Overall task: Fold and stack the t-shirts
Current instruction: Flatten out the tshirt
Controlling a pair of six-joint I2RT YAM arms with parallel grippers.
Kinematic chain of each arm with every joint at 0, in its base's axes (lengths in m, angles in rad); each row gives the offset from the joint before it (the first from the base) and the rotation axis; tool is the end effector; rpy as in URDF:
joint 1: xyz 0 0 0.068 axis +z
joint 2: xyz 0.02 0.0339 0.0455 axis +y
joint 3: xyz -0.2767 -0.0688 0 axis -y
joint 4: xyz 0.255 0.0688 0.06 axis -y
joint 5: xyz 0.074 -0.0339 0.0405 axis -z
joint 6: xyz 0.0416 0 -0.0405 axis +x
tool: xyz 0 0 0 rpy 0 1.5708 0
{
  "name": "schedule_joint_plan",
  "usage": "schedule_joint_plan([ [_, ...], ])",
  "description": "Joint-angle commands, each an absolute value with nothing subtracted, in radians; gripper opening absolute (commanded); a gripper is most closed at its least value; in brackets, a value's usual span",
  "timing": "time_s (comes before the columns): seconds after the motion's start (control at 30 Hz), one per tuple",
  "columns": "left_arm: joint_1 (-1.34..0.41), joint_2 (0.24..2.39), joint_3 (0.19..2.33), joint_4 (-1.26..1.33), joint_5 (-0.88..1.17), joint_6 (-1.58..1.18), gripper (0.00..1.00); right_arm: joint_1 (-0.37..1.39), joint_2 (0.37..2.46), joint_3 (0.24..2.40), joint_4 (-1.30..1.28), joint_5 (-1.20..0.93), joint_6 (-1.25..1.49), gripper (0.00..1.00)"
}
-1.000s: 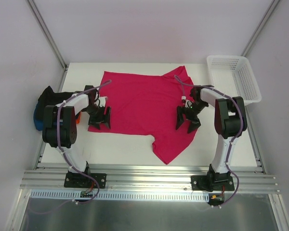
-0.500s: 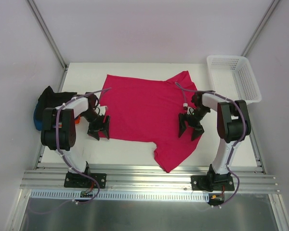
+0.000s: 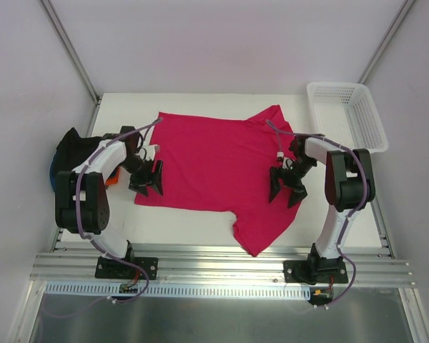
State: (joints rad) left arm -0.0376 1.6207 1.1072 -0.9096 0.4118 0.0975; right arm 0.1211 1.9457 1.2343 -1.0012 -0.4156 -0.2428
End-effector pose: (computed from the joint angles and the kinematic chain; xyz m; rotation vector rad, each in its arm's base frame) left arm 0.3010 -0.0280 0.2060 0.2423 2.9131 -0.6037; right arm 0.3333 0.0575 0.1390 0.4921 -2.9195 -0.6358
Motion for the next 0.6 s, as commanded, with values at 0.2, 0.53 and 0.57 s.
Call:
schedule_joint_plan([
  [0.2, -0.031, 1.837, 1.241, -0.927, 0.46, 0.109, 0.67, 0.115, 1.924, 1.295, -0.988, -0.377, -0.267, 0.83],
  [0.53, -0.006, 1.884, 1.235, -1.017, 0.494, 0.087, 0.72, 0.115, 1.933, 1.31, -0.982, -0.38, -0.262, 0.83],
  [0.57, -0.006, 1.879, 1.224, -1.02, 0.497, 0.084, 0.72, 0.114, 1.936, 1.313, -0.982, -0.38, -0.261, 0.83],
])
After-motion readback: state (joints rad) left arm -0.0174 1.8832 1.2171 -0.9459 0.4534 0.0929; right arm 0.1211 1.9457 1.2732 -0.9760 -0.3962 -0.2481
